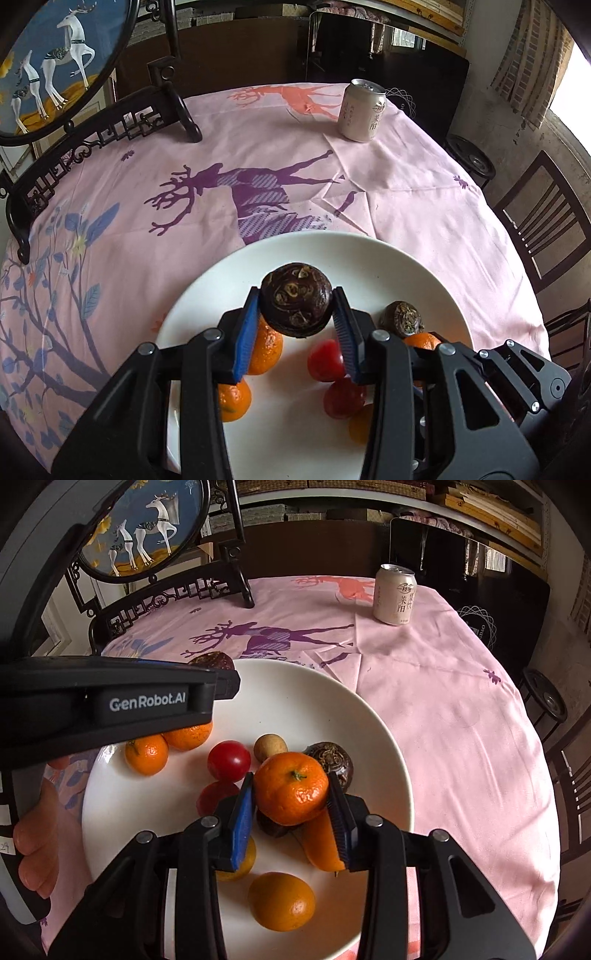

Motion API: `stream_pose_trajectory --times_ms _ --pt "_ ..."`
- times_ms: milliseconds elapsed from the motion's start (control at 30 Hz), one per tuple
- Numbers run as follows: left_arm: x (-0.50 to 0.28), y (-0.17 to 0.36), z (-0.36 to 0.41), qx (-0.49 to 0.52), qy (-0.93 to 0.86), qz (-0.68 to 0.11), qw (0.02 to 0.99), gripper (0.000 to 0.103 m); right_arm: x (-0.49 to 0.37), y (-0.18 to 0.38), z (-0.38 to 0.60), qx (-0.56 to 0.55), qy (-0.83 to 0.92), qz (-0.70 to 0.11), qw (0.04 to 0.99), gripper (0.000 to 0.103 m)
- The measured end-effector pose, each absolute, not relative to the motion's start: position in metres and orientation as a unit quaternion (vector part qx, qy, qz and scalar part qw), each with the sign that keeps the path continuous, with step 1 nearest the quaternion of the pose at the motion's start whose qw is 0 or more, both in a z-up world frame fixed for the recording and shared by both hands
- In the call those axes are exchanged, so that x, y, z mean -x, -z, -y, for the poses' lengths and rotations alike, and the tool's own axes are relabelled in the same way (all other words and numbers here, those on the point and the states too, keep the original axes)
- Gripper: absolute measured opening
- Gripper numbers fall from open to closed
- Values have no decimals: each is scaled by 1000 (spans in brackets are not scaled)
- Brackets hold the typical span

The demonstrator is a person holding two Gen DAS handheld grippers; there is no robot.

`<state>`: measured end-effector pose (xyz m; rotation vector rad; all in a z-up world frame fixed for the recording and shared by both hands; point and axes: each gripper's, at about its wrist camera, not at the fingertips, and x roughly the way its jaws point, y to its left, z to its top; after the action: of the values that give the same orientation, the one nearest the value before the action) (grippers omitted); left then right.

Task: Organize fruits
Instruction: 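Carry the mandarin and brown fruit onto the white plate and open both tools, then grasp a red plum with the right tool while the left grasps a dark cherry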

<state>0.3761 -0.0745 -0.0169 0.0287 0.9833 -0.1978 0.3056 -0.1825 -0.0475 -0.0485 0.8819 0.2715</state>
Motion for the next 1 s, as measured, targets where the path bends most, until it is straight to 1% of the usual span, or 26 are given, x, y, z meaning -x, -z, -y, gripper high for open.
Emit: stream_pose_trajectory --times_ms 33,67,100,133,167,200,267,367,400,467,500,533,567,667,800,900,1000 --pt "-377 18 75 -13 95 -472 876 40 -307 48 183 22 -132 -425 895 38" --pt "-378 19 74 -12 94 -473 876 40 -308 49 184 19 -132 -424 896 42" --pt "-379 18 73 -10 93 -473 876 42 -308 49 185 13 -134 -422 897 50" --pt "-377 16 71 -6 93 -471 877 44 -306 47 187 5 -134 -416 900 65" --pt "-374 12 68 0 93 -468 879 53 -303 45 190 -3 -133 -406 904 68" --pt "-370 7 63 6 92 -463 882 56 -301 42 192 -5 -132 -403 906 68" --pt "-354 -6 54 12 92 -453 887 56 -294 37 193 3 -124 -411 903 68" --pt "-311 -23 36 17 101 -435 895 57 -265 22 195 21 -122 -413 902 69" --pt "-292 -27 28 17 103 -430 897 62 -250 19 196 27 -127 -413 901 71" --pt "-252 -28 12 20 98 -419 902 67 -218 15 199 34 -132 -411 902 77" --pt "-231 -26 4 19 97 -412 906 68 -200 15 201 35 -131 -409 902 80" --pt "-210 -21 -2 15 92 -406 909 68 -184 16 203 34 -130 -408 903 85" --pt "-191 -16 -8 11 81 -399 913 68 -168 18 204 31 -134 -405 904 86" --pt "-143 9 -24 6 56 -395 917 68 -132 29 199 28 -145 -412 899 86" --pt "-114 39 -46 34 47 -429 902 68 -114 38 181 24 -160 -426 890 86" --pt "-106 46 -53 19 29 -434 900 68 -110 40 159 27 -181 -432 883 86" --pt "-100 45 -63 34 31 -433 900 68 -109 40 134 30 -215 -420 881 86"
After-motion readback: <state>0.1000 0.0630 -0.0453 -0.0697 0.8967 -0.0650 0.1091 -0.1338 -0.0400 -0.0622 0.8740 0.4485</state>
